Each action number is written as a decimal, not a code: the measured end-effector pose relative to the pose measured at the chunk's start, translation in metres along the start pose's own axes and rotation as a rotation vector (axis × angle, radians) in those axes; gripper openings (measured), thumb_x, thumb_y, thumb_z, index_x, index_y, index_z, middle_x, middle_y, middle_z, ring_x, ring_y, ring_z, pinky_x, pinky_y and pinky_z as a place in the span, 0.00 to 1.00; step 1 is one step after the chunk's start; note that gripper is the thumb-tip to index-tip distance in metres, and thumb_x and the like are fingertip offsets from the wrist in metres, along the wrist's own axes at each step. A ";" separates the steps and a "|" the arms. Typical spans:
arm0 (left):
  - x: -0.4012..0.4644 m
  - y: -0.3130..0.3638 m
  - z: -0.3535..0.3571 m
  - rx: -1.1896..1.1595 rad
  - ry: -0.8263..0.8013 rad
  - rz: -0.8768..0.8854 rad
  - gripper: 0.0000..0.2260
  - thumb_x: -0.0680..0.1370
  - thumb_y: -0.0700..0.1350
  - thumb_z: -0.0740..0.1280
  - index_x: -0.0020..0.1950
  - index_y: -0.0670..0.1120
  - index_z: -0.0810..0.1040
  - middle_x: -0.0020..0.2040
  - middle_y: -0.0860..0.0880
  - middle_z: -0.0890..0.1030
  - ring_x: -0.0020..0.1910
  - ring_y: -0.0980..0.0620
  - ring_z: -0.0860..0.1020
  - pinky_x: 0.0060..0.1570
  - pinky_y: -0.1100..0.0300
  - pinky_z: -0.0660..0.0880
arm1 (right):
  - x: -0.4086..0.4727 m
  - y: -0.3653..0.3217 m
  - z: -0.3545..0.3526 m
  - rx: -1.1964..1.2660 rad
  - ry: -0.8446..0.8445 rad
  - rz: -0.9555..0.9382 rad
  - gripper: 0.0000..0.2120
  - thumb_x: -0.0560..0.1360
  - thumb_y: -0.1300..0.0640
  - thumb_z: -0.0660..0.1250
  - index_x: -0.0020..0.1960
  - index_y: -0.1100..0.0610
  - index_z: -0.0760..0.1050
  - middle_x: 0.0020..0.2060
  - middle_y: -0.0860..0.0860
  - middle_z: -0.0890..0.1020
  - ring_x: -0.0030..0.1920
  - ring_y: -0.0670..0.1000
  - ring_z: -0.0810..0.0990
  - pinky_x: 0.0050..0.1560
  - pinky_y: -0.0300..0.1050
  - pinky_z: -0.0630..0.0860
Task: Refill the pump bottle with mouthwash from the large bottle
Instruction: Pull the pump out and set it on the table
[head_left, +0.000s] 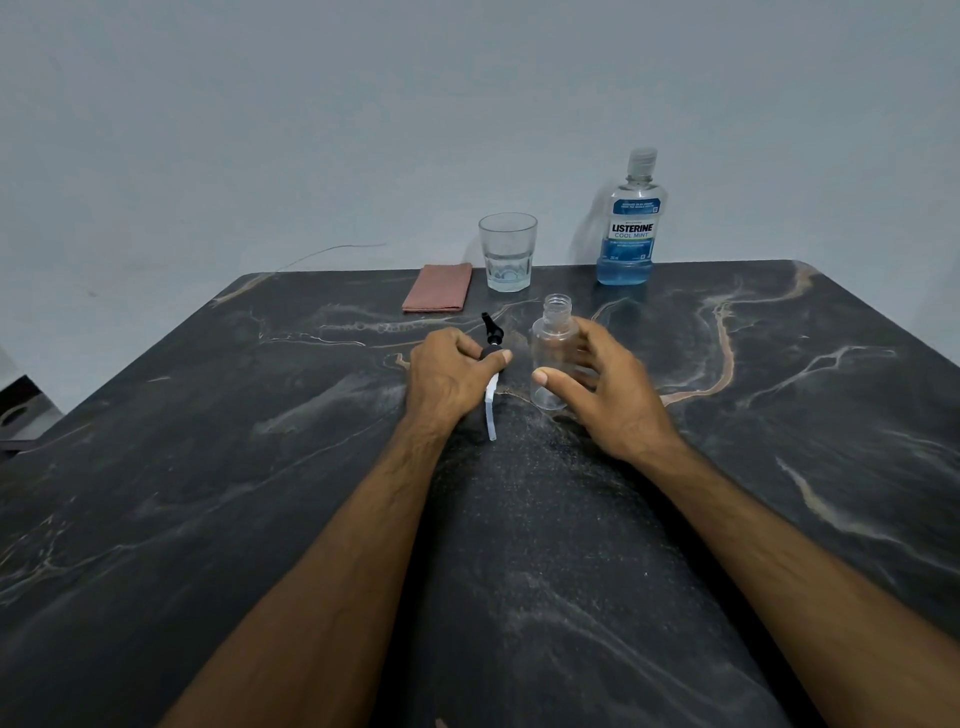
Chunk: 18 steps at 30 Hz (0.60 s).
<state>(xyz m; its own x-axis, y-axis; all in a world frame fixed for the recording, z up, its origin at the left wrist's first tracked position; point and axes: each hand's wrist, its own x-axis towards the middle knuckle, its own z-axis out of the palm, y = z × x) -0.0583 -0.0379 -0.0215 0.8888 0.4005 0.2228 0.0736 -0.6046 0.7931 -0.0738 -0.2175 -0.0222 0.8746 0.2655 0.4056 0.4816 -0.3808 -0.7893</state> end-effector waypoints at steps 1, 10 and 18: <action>0.000 -0.001 0.000 0.006 0.000 -0.004 0.13 0.68 0.56 0.76 0.39 0.48 0.78 0.37 0.55 0.79 0.40 0.57 0.78 0.39 0.60 0.75 | 0.000 0.000 0.000 0.001 0.000 0.000 0.27 0.73 0.51 0.72 0.70 0.52 0.68 0.63 0.46 0.78 0.62 0.43 0.76 0.64 0.47 0.75; 0.000 -0.002 -0.003 0.032 0.017 -0.015 0.14 0.71 0.57 0.73 0.41 0.46 0.81 0.34 0.55 0.77 0.39 0.56 0.77 0.41 0.60 0.72 | 0.001 0.001 0.001 -0.004 -0.008 0.008 0.29 0.74 0.50 0.71 0.71 0.53 0.66 0.64 0.48 0.77 0.64 0.46 0.75 0.65 0.51 0.74; -0.002 -0.003 -0.005 0.044 0.009 0.000 0.14 0.72 0.56 0.72 0.43 0.45 0.82 0.33 0.57 0.75 0.38 0.57 0.75 0.43 0.60 0.72 | 0.001 0.004 0.001 -0.008 0.000 0.007 0.29 0.74 0.49 0.71 0.71 0.52 0.66 0.64 0.47 0.77 0.63 0.45 0.75 0.64 0.49 0.74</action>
<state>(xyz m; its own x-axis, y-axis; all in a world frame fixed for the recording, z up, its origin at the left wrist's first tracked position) -0.0622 -0.0330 -0.0213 0.8846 0.4067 0.2283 0.0934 -0.6340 0.7677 -0.0710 -0.2174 -0.0253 0.8782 0.2624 0.3998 0.4755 -0.3900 -0.7885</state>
